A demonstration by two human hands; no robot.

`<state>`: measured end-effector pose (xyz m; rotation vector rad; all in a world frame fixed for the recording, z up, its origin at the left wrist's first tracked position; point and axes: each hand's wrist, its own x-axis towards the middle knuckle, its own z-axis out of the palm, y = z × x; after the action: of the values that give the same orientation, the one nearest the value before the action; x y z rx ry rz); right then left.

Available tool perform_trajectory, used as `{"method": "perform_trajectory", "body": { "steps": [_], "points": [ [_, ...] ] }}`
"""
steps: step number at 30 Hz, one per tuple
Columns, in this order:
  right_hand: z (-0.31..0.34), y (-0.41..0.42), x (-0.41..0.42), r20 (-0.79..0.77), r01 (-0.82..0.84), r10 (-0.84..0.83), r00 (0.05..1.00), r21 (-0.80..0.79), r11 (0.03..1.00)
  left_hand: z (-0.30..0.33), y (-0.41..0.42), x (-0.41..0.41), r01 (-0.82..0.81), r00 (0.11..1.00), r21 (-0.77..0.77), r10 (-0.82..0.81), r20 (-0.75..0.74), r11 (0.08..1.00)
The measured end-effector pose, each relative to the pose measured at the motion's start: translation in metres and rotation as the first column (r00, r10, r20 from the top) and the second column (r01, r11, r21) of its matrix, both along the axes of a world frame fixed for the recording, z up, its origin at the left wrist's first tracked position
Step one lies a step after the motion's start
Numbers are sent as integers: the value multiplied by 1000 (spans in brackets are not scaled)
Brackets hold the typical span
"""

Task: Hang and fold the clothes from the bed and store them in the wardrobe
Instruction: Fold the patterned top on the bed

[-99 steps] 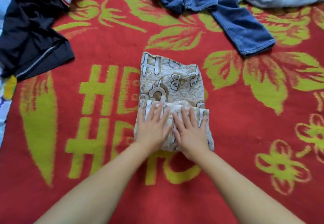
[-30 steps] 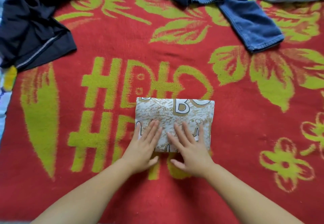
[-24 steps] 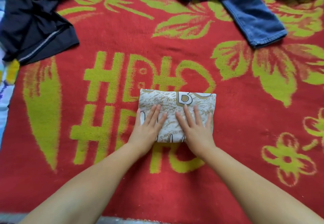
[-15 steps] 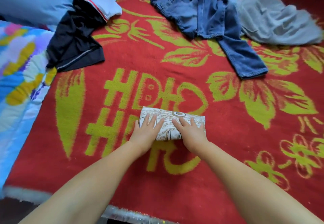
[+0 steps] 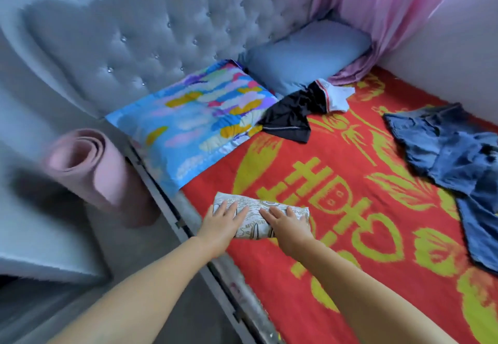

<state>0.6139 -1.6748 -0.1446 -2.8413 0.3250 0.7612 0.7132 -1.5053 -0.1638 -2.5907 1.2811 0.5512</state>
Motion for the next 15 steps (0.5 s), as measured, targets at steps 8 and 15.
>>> {"method": "perform_trajectory", "body": {
  "steps": [8,15],
  "points": [
    [31,194,53,28,-386,388,921,-62,920,34,218,-16,-332,941,-41,334,50,942],
    [27,461,29,25,-658,658,753,-4,753,48,484,-110,-606,794,-58,608,3,793]
  ]
}}
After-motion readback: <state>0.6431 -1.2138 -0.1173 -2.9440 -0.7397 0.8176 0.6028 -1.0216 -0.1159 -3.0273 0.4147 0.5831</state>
